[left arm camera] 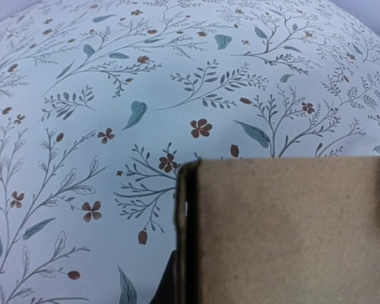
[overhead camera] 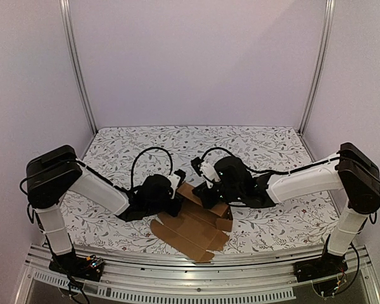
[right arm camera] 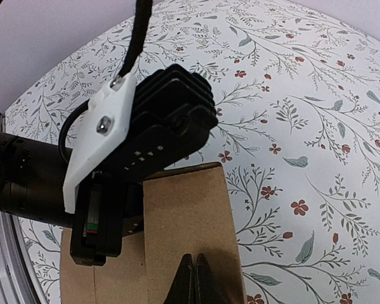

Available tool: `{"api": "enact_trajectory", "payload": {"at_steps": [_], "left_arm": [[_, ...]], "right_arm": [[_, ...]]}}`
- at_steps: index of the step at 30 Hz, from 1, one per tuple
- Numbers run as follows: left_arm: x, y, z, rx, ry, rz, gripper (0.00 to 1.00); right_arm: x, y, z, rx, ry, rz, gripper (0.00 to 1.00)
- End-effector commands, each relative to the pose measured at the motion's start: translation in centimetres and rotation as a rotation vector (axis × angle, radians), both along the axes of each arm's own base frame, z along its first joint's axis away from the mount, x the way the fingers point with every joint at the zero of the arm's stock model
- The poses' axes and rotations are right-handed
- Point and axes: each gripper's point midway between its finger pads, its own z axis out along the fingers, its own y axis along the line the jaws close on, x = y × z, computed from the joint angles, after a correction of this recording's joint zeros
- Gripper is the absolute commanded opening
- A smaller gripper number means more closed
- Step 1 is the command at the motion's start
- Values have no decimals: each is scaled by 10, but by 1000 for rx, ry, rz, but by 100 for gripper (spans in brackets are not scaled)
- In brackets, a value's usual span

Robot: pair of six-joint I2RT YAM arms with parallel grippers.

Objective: Fold the paper box

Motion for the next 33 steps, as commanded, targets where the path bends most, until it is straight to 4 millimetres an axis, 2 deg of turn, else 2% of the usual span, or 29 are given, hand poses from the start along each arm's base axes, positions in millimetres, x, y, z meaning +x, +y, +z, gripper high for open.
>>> {"api": "enact_trajectory", "payload": {"at_steps": [1,4,10,12,18,21,24,27,33], "left_arm": [[10,8,14,-19,-25,63,0],[13,19,21,5,-25,126,0],[15,51,33,58,-4,283,0],[13,58,32,79,19,313,0],[2,73,21,115,100,367,0],[-3,80,17,133,126,385,0],[-7,83,13,143,147,395,0],[-9,82,11,139,157,390,0],[-9,82,11,142,163,394,0]], "right_arm": [[-8,-15,-16,-50,63,-11,0],[-8,-16,0,-21,49,-19,12],[-4,-39,37,5,-12,-62,43],[-4,-49,42,-6,-34,-69,53],[-8,-83,44,-39,-84,-93,68],[-11,-98,39,-44,-79,-94,72],[-19,-105,29,-51,-60,-63,74],[-25,-104,19,-54,-42,-36,75],[-37,-89,0,-8,31,37,74]]}}
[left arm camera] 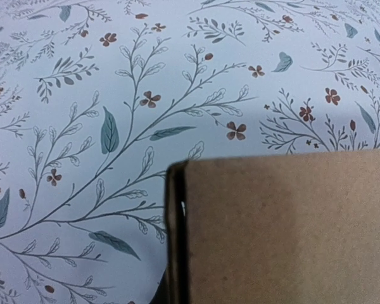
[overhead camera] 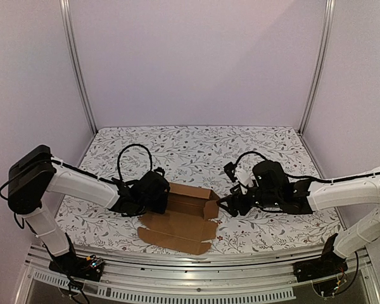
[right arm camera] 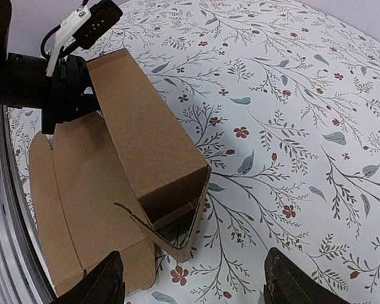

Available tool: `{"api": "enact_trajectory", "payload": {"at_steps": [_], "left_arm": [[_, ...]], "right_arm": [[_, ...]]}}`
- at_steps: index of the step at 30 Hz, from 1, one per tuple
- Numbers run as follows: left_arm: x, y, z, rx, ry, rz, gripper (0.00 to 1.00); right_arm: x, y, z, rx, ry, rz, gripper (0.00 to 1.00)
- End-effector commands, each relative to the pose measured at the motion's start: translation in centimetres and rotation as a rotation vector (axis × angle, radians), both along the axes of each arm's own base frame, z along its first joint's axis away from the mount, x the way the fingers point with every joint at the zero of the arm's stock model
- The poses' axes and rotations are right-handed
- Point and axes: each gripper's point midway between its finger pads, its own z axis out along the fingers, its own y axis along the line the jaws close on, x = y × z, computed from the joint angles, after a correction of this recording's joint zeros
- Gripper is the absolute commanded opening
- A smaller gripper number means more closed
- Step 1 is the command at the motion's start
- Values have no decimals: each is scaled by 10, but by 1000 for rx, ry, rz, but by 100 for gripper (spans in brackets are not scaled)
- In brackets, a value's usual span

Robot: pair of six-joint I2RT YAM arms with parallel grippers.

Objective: Fold the paper box

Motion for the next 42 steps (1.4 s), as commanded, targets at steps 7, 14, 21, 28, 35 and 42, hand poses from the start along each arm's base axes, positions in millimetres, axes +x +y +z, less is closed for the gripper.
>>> {"api": "enact_trajectory", "payload": {"at_steps": [7,14,21,28,35,42], "left_arm": [[-2,5,8,-1,12,24,0],[-5,3,4,-4,32,26,0],[-7,2,4,-9,46,37,0],[-7,7,6,-2,56,76,0],[-11,10,3,-11,86,110,0],[-16,9,1,-26,103,133,0]], "right_arm": [[-5,24,-33,45,88,76,69],[0,46,-43,64,118,115,59],[7,61,-48,73,123,94,52],[8,78,-49,54,90,33,46],[21,80,-55,33,53,-129,44],[35,85,-54,42,19,-253,34]]}}
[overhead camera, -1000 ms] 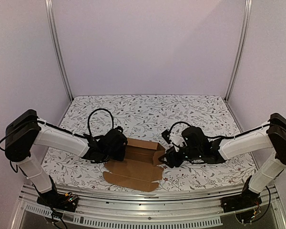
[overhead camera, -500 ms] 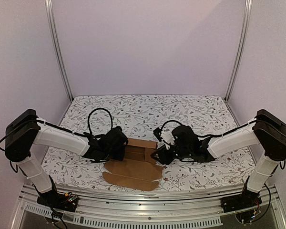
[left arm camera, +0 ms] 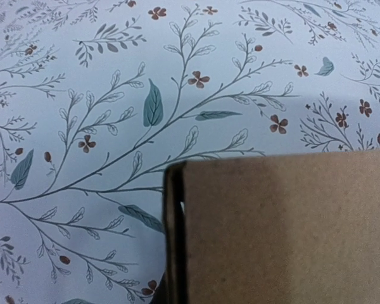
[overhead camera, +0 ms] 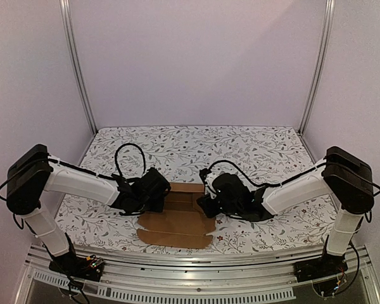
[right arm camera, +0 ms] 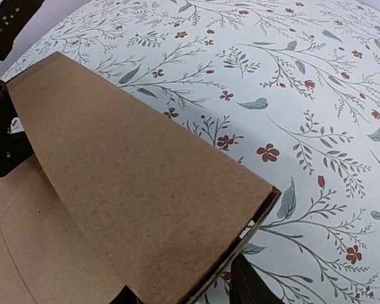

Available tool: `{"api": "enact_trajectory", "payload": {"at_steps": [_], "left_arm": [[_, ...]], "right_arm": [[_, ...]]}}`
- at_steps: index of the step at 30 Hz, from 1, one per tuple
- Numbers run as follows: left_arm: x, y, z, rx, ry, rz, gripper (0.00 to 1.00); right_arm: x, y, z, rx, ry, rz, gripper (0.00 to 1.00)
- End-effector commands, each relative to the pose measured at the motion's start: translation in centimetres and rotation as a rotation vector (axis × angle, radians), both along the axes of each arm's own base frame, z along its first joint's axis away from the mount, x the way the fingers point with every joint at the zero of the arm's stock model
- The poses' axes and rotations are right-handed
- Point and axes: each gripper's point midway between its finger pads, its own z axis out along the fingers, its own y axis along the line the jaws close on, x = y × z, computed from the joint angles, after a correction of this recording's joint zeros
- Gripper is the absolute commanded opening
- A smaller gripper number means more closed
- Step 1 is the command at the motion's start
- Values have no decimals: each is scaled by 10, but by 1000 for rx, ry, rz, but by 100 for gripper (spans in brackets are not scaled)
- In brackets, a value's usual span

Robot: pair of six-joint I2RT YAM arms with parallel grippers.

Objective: Fold the paper box

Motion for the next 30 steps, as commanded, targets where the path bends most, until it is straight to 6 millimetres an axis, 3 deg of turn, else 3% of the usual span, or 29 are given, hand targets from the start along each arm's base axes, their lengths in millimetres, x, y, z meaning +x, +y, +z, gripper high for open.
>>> {"api": "enact_trajectory", "payload": {"at_steps": [1,15,21,30], "left_arm": [[-7,-5,1,-25,30,8,0],[-13,-13,-4,-68,65,48,0],[-13,-10,-8,-59,65,71,0],[-12,-9,-9,-57,65,91,0]], "right_arm": [[12,7,6,31,-33,-109,32],[20,24,-5,25,-95,-189,17],[18,32,-13,21,-97,-194,0],[11,34,-11,16,-118,-187,0]]}}
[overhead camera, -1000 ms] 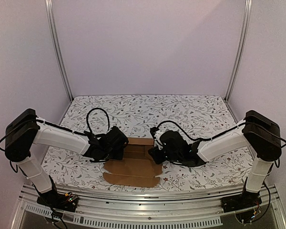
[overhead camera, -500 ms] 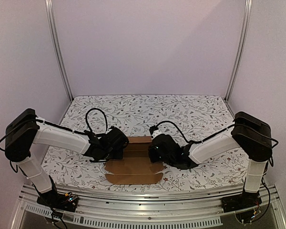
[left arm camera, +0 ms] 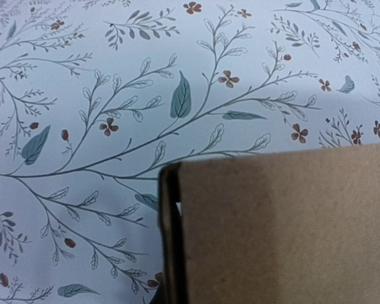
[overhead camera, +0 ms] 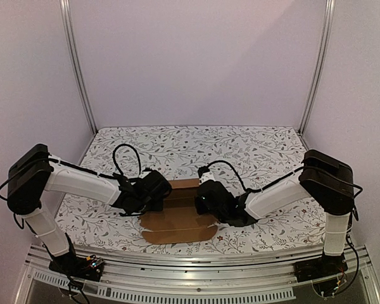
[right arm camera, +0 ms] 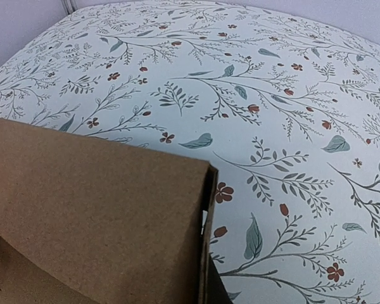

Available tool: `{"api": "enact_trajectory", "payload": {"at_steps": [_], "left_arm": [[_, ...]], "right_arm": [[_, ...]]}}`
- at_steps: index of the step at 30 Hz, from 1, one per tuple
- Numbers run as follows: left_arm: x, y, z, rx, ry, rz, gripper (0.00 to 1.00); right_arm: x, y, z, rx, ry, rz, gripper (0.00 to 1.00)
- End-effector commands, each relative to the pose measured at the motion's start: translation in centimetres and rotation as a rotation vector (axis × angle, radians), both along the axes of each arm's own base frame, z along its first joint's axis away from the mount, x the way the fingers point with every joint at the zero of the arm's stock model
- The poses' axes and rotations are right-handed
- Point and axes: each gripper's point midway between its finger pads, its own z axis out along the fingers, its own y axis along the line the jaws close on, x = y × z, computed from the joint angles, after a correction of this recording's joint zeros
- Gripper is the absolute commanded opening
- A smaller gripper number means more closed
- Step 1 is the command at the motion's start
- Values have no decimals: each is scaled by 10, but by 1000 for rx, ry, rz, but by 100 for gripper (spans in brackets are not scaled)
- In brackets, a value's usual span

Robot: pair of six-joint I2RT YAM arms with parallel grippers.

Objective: Fold the paper box

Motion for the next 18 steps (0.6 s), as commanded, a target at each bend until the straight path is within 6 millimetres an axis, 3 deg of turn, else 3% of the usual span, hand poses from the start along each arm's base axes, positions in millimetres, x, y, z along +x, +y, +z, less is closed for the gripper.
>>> {"api": "enact_trajectory", "payload": {"at_steps": [1,18], "left_arm": [[-9,-16,-8,-27,51,-36,0],[-1,-25,-5,-33,35,-33,0]], "right_arm": [[-25,27,-3,40,25,103,0],[-37,47,4,73,34,156,0]]}}
